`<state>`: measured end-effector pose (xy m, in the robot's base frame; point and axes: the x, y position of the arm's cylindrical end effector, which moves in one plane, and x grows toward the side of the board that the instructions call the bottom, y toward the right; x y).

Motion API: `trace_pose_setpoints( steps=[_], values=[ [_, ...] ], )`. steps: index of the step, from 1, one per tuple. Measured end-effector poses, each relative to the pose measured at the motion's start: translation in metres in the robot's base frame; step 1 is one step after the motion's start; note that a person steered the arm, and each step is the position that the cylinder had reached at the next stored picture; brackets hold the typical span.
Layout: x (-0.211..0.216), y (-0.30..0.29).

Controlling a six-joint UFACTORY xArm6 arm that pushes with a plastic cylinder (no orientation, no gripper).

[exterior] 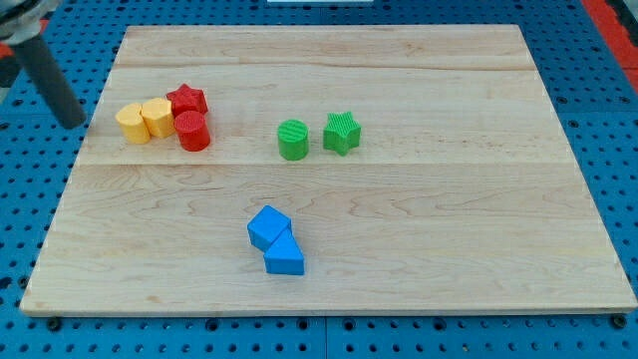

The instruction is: Move the yellow heart down a bit

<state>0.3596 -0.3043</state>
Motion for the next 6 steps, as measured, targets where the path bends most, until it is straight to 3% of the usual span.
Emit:
trace_pose_setpoints(
  steps=[1, 2, 4, 6],
  values=[
    [-0.02, 0.008],
    [-0.01, 0.05],
    [0.088, 0.079],
    [0.113, 0.116]
  ],
)
